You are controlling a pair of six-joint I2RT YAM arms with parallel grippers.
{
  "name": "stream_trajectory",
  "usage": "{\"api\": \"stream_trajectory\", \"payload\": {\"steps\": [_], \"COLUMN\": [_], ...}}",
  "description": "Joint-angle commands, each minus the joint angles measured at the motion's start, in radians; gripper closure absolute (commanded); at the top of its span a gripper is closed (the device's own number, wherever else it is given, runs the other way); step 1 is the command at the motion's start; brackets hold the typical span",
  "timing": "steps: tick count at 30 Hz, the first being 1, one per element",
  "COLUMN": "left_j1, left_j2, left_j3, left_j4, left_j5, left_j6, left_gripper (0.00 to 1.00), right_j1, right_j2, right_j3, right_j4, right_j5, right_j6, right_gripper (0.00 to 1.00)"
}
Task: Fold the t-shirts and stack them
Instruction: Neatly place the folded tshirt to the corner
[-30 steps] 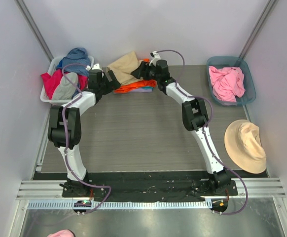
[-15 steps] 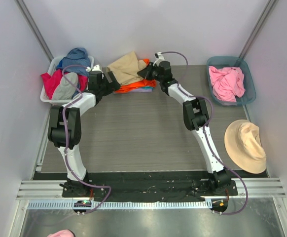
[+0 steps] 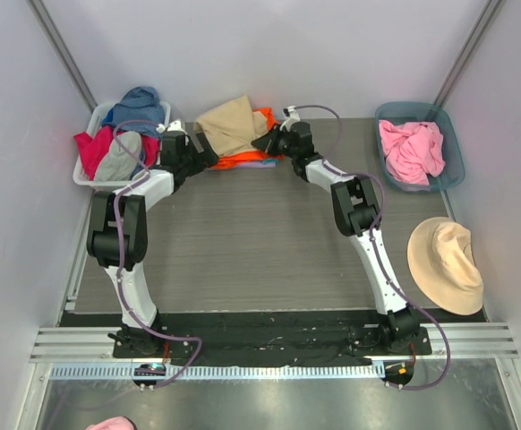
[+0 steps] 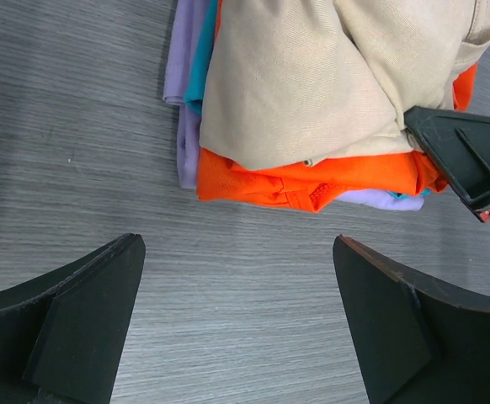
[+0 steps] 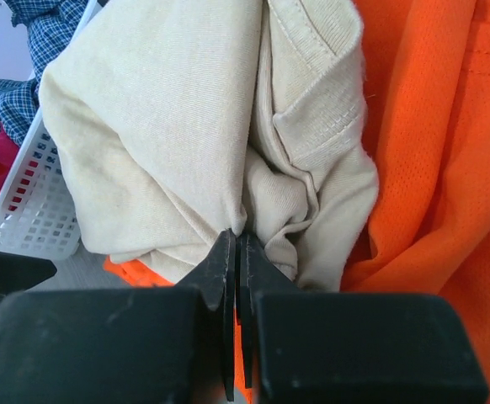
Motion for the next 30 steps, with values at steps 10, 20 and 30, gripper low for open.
{"api": "stream_trajectory", "payload": {"steps": [10, 20, 30], "left_j1": [0.016, 0.019, 0.017], "left_j2": [-0.026, 0.008, 0.136], "left_j3": [-0.012, 0.033, 0.184], "left_j4": [0.041, 0.022, 0.062], "left_j5": [0.011, 0.005, 0.051], "left_j6": [0.015, 0.052, 0.035], "left_gripper": [0.0, 0.01, 0.0], "right_j1": [-0.04, -0.055, -0.077], "right_j2": [-0.183, -0.204, -0.454], "right_j3": [-0.175, -0.202, -0.605], "right_j4": [0.069, 0.073, 0.226], "right_j5": [0.002, -0.029, -0.03], "right_j6": [-0.03, -0.023, -0.05], "right_gripper": [0.99, 0.23, 0.15]}}
